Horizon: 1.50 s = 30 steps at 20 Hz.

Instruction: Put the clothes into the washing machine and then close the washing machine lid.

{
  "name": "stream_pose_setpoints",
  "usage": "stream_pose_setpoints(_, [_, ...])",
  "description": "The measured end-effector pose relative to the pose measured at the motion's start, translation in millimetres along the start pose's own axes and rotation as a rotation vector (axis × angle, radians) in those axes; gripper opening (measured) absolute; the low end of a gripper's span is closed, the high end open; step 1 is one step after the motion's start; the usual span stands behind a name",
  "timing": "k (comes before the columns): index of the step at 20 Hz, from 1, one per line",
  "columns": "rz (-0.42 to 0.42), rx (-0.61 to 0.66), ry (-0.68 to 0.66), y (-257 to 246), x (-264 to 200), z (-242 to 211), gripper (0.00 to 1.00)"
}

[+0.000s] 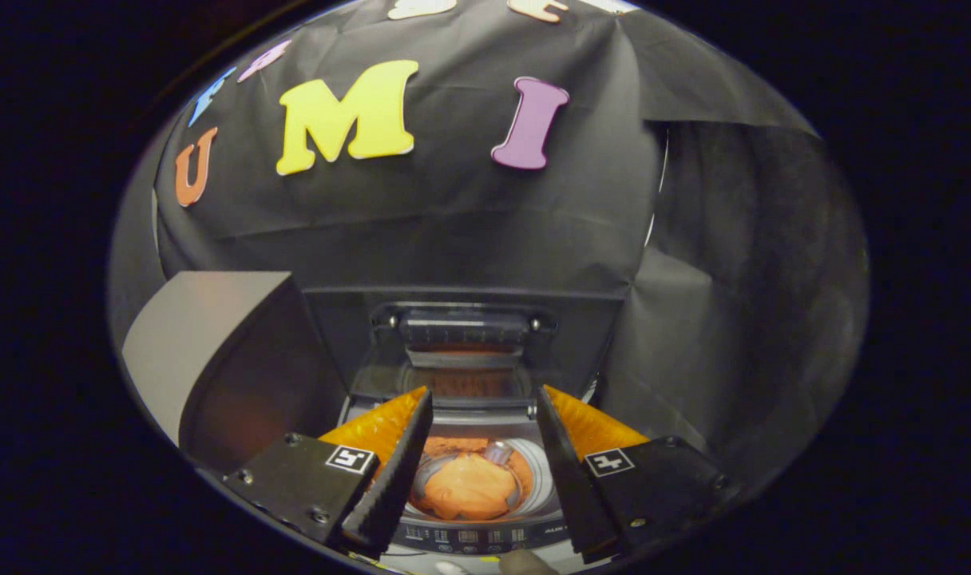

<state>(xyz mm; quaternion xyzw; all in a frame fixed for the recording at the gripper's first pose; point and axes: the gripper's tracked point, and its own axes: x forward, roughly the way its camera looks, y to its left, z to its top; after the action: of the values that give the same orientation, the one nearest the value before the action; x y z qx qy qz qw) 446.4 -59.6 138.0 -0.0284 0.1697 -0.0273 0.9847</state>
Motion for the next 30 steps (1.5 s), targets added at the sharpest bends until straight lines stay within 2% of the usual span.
stream_pose_setpoints(8, [0.035,0.005,-0.122,15,-10,59,0.82])
stream_pose_setpoints(16, [0.051,0.005,-0.161,21,2,95,0.82])
stream_pose_setpoints(24, [0.066,0.004,-0.13,34,57,114,0.82])
stream_pose_setpoints(30, [0.065,0.041,-0.041,31,111,105,0.82])
